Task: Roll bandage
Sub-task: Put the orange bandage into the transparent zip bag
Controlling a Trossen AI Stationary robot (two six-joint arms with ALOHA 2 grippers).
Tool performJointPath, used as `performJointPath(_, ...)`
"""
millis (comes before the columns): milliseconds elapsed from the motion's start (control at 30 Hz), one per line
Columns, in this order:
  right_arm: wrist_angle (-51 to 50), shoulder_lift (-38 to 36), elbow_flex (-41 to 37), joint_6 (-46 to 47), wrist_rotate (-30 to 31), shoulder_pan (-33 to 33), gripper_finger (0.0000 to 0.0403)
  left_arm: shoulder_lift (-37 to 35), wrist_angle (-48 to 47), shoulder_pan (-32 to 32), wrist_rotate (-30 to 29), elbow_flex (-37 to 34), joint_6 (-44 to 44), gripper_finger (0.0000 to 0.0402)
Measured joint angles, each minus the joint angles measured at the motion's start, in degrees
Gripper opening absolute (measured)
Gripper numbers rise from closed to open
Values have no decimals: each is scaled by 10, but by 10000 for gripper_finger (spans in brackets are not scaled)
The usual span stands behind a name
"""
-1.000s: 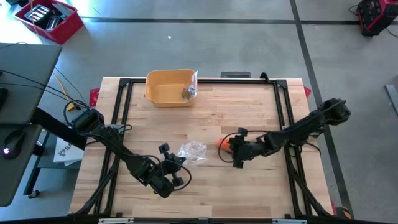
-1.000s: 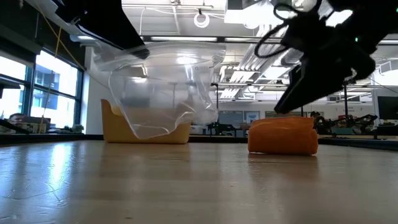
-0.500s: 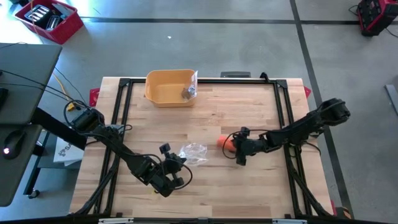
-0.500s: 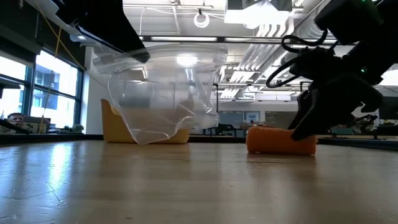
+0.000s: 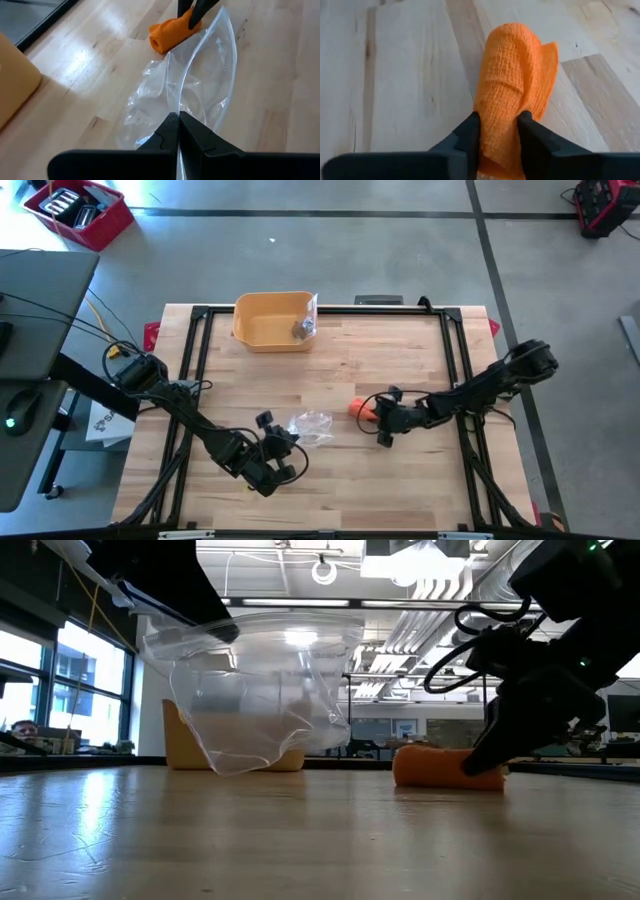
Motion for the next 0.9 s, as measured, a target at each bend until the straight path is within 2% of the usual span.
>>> performJointPath(100, -5, 2, 5, 40, 38, 17, 71, 0, -4, 0, 2, 0, -22, 0)
performJointPath(267, -33, -24, 40, 25, 82, 50, 33, 0, -38, 0, 2, 0, -77, 0)
performJointPath(367, -35, -43, 83, 9, 100, 66, 32, 0, -61, 0, -2, 0, -112, 0)
performJointPath(467, -79, -41, 140, -18, 103, 83, 32, 0, -61, 1, -2, 0, -126, 0)
performJointPath(700, -125, -11, 277, -103, 109, 111, 32, 0, -57, 5, -3, 0, -136, 0)
performJointPath(900, -126, 23, 344, -143, 112, 117, 33, 0, -50, 15, -2, 0, -141, 1)
